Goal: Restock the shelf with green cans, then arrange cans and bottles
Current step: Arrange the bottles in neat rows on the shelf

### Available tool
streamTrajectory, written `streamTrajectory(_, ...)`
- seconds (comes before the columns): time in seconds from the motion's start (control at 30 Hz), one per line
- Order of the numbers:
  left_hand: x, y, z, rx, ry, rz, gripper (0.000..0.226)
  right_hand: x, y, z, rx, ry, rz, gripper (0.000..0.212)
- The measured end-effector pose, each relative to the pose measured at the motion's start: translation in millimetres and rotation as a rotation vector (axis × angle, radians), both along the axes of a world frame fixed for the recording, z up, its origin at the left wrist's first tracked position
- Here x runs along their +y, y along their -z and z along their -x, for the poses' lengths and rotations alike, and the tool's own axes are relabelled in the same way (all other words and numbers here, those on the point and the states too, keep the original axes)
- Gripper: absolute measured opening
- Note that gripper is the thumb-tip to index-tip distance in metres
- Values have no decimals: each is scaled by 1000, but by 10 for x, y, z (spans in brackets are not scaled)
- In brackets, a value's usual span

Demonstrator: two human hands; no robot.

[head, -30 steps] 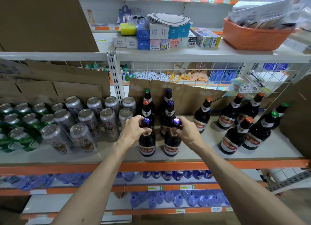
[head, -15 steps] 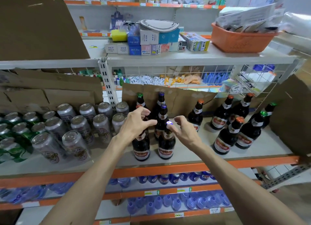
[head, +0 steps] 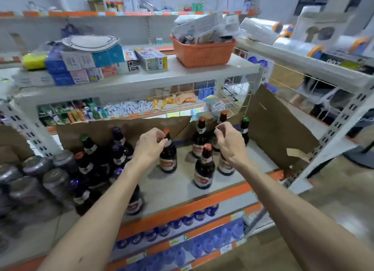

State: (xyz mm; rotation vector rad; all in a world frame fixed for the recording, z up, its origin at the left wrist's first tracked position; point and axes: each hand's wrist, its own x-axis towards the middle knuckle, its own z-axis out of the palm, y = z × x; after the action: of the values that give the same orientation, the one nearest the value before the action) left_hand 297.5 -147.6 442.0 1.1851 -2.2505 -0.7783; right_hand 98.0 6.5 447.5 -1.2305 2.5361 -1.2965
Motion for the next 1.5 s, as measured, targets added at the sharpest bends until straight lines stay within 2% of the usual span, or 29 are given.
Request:
streamTrajectory(0.2,47,82,493,-5,-56,4,22,-97,-28,603,-11,-81,-55,16)
streamTrajectory(0.33,-26,139,519,-17,-113,54,27,-293,-5,699,-13,-145,-114,31)
streamTrajectory(0.43,-172,164,472,-92,-173,65,46,-511,31,758,-27,-163,-157,43)
streamTrajectory(0.53,-367,221,438,-131,-130,-14,60,-758,63,787,-64,-184,-208,56)
streamTrajectory(0.67,-562,304,487,-184,-28,-79,59,-1060,101,792,-36,-183,-290,48)
streamTrajectory(0.77,-654,350,553,-171,7,-93,52,-1212,182,796,-34,-175,-302,52)
streamTrajectory(0.93,-778,385,597,-193,20,-88,41,-1367,315,823,-9,-139,-306,20)
streamTrajectory(1.17,-801,354,564,-203,37,-112,35,-1395,400,820,41,-136,-309,16)
streamTrajectory(1.3,-823,294,481,-188,-56,-81,37,-1433,351,707,59,-182,-329,6)
streamTrajectory(1.5,-964,-23,350,-149,-221,19,28,-1686,147,421,153,-316,-288,7)
